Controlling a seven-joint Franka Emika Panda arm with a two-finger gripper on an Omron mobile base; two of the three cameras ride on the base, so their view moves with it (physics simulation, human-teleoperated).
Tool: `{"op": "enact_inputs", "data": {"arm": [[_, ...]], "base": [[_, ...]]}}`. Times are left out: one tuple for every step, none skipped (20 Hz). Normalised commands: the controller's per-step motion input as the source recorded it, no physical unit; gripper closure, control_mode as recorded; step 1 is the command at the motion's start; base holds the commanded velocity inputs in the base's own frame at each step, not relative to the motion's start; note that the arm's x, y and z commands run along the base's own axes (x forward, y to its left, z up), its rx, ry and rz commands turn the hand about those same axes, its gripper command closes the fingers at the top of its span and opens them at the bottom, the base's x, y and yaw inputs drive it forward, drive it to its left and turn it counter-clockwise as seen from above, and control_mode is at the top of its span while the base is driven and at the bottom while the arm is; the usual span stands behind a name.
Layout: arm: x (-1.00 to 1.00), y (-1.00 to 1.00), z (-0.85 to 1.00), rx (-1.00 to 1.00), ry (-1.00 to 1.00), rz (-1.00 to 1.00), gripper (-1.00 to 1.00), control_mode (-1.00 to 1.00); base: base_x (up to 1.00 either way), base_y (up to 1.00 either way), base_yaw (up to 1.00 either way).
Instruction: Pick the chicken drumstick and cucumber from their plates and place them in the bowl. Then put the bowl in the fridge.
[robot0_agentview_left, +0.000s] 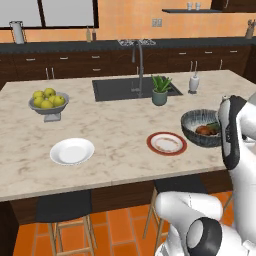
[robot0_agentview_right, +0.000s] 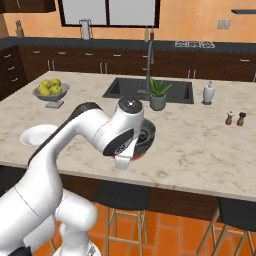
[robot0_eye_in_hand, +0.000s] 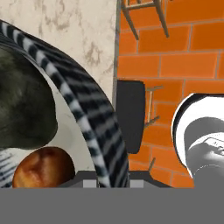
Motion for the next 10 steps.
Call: {"op": "enact_inputs", "data": {"arm": [[-0.82, 0.42, 0.52, 0.07, 0.00, -0.07, 1.00, -1.00], [-0.88, 0.39, 0.64, 0.02, 0.00, -0.07, 1.00, -1.00], [-0.80, 0.37, 0.67, 0.01, 0.00, -0.07, 1.00, -1.00], [-0.63, 0.26, 0.69, 0.01, 0.00, -0.06, 1.00, -1.00], [-0.62, 0.21, 0.70, 0.00, 0.00, -0.06, 1.00, -1.00], [-0.58, 0.20, 0.66, 0.00, 0.00, -0.06, 1.00, -1.00], [-0.75, 0.21, 0.75, 0.00, -0.01, -0.04, 1.00, -1.00], [-0.59, 0.29, 0.65, 0.05, 0.01, 0.00, 1.00, -1.00], [-0.54, 0.38, 0.65, 0.06, 0.00, 0.00, 1.00, -1.00], [-0.38, 0.19, 0.56, 0.08, 0.00, 0.00, 1.00, -1.00]], "base": [[0.00, 0.00, 0.00], [0.00, 0.00, 0.00], [0.00, 0.00, 0.00], [0.00, 0.00, 0.00], [0.00, 0.00, 0.00], [0.00, 0.00, 0.00], [0.00, 0.00, 0.00], [0.00, 0.00, 0.00], [0.00, 0.00, 0.00], [0.00, 0.00, 0.00]]}}
